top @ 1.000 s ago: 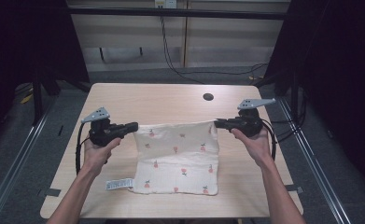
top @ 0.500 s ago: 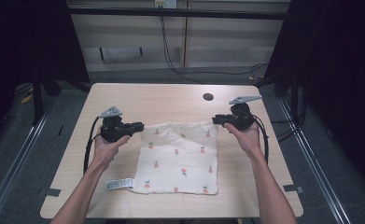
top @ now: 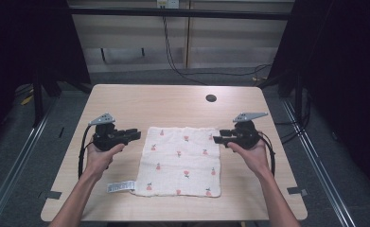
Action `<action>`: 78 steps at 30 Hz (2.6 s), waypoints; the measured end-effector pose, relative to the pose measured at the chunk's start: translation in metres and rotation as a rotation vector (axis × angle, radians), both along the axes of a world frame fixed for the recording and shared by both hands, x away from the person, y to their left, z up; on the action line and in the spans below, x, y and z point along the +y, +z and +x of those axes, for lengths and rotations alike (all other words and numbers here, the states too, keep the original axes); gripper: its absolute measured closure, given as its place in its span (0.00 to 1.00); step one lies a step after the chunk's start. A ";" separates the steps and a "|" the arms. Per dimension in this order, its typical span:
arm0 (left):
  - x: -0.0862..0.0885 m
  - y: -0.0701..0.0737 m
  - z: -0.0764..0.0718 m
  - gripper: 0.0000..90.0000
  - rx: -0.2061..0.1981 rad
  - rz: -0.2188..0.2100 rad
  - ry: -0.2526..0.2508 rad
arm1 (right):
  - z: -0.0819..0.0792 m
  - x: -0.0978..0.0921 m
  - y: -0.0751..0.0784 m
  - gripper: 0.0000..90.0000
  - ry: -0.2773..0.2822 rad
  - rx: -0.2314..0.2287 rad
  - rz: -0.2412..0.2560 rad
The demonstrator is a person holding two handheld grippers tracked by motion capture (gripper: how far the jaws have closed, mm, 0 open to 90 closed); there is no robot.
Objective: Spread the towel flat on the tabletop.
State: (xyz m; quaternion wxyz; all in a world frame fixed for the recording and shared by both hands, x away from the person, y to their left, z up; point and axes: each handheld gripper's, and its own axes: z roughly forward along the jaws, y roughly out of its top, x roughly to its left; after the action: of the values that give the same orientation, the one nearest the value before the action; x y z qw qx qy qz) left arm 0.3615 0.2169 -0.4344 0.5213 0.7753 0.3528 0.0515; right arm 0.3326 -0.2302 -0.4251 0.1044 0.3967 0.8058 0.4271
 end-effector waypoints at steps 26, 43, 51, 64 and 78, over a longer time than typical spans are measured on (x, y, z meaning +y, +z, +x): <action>-0.011 -0.046 -0.079 0.76 0.099 0.196 -0.211 | -0.084 0.036 -0.060 0.66 0.138 0.099 -0.087; -0.024 -0.062 -0.087 0.70 0.083 0.295 -0.259 | -0.091 0.041 -0.067 0.96 0.164 0.050 -0.223; -0.028 -0.062 -0.093 0.92 0.059 0.335 -0.296 | -0.084 0.030 -0.067 0.99 0.142 0.086 -0.206; -0.023 -0.061 -0.097 1.00 0.133 0.301 -0.353 | -0.100 0.026 -0.064 1.00 0.192 0.123 -0.187; -0.020 -0.058 -0.102 1.00 0.143 0.279 -0.367 | -0.108 0.027 -0.064 0.99 0.218 0.137 -0.185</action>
State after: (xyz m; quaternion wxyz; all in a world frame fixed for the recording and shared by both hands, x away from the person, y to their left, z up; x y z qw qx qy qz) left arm 0.2594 0.1970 -0.4922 0.3834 0.8927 0.2315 -0.0507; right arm 0.2241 -0.2032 -0.4894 0.0383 0.3240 0.8852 0.3316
